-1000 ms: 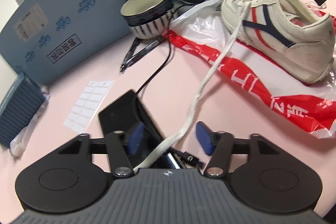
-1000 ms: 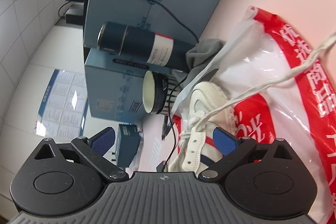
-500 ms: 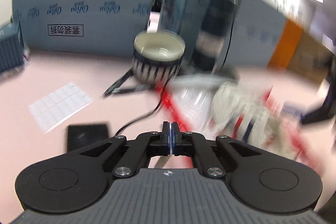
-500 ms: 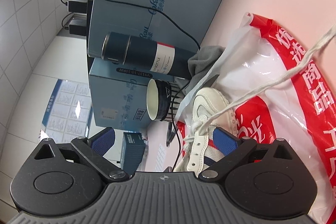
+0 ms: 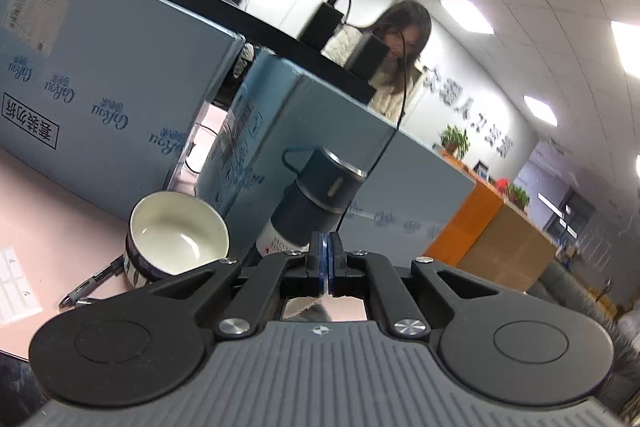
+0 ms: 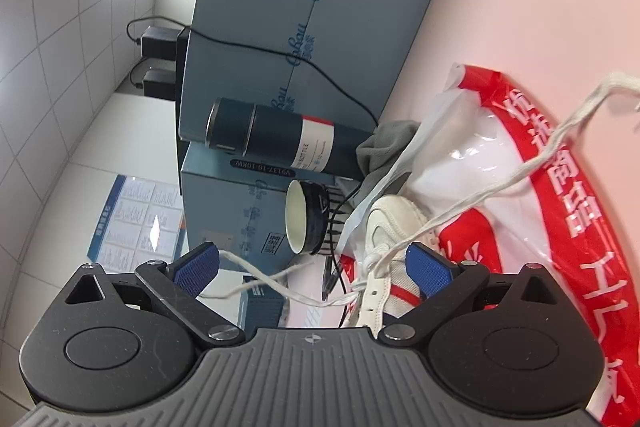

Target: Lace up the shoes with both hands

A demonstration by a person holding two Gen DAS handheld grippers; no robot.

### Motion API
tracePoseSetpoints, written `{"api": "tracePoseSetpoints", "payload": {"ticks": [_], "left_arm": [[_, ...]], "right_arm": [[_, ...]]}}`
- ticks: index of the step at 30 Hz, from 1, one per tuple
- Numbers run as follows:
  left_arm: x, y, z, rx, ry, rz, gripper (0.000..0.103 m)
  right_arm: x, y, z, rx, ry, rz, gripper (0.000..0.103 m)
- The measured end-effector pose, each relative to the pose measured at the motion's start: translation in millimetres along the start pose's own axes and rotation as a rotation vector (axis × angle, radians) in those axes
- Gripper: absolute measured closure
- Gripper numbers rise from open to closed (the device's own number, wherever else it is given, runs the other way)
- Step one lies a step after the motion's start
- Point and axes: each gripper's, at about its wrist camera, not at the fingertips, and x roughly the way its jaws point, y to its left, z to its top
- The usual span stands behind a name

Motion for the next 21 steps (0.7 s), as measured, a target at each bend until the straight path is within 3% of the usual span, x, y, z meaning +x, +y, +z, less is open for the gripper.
{"api": "tracePoseSetpoints", "payload": {"ticks": [2,7,9,11,14,18,21], "left_arm": [[0.0,4.9,-11.0,0.045,0.062,0.015,0.1],[-15.6,36.5,-73.7,0.22,0.351,0.185,0.095],[-31.1,44.5,-94.8,0.259,0.421,0.213,0.094],[-46.2,47.6,-106.0,0.266,0.447,0.211,0.092],[-56.1,44.3,-106.9,0.264,0.422,0.225,0.082],[-44.1,37.5,-90.5,0.26,0.319,0.243,0.072],[-15.4,40.6,-85.7,0.23,0.296,0.245,0.064]], "right_arm": [[-5.7,-1.9,0.7,0.006,-0.013,0.002,0.003],[-21.2,-8.4,3.6,0.023,-0.055,-0.004,0.003],[-27.2,-10.2,5.3,0.027,-0.071,-0.009,0.003],[-32.8,-9.8,7.7,0.025,-0.087,-0.016,0.003],[-37.8,-6.5,11.2,0.024,-0.104,-0.033,0.003],[-36.5,10.1,14.4,0.001,-0.085,-0.044,0.003],[-29.0,26.0,15.2,-0.046,-0.056,-0.033,0.003]]}}
